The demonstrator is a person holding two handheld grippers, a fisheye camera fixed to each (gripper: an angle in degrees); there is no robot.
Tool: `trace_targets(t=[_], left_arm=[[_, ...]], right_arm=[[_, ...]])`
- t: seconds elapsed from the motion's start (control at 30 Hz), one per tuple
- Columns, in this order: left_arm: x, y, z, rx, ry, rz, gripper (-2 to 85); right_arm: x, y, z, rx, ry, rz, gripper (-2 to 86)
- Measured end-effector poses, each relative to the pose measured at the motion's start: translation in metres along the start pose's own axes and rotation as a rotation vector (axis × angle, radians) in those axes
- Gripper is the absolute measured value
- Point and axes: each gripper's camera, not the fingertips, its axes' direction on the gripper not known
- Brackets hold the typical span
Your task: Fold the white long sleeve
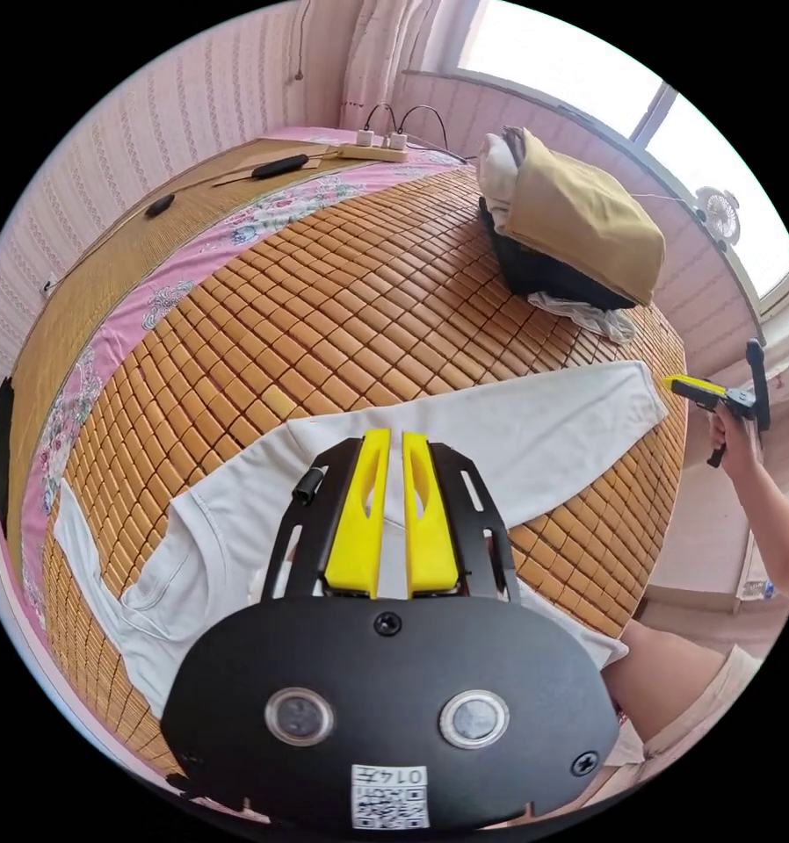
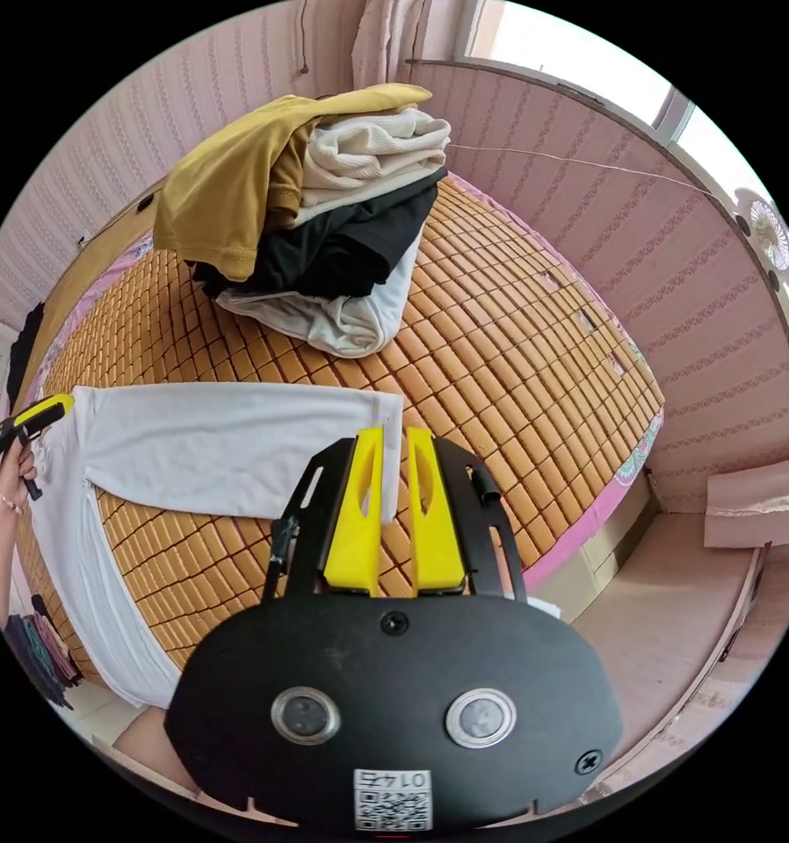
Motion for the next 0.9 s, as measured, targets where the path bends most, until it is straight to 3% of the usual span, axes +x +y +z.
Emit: trace_targets(t=[0.13, 0.33, 0.5, 0.7, 0.9], left_arm=[[0.032, 0.032, -0.002, -0.051, 0.126, 0.066, 0.5], [0.051, 0.076, 0.022, -0.165, 0.149, 0.056, 0.0], [0.046, 0.105, -0.007, -0.045, 0.127, 0.021, -0.6], [0.001, 0.203, -0.091, 0.111, 0.060, -0.248, -0.7], [-0.061, 0.359, -0.139, 0.020, -0.152, -0.625, -0.8]], right_arm=[[-0.010, 0.010, 0.000, -0.126, 0.017, -0.055, 3.5], [-0.004, -0.012, -0.033, -0.110, 0.074, -0.077, 0.5], [-0.006, -0.035, -0.068, -0.124, 0.104, -0.114, 1.3], [-0.062, -0.063, -0.150, -0.066, 0.093, -0.249, 3.2], [-0.244, -0.122, -0.198, -0.079, -0.254, -0.632, 3.4]])
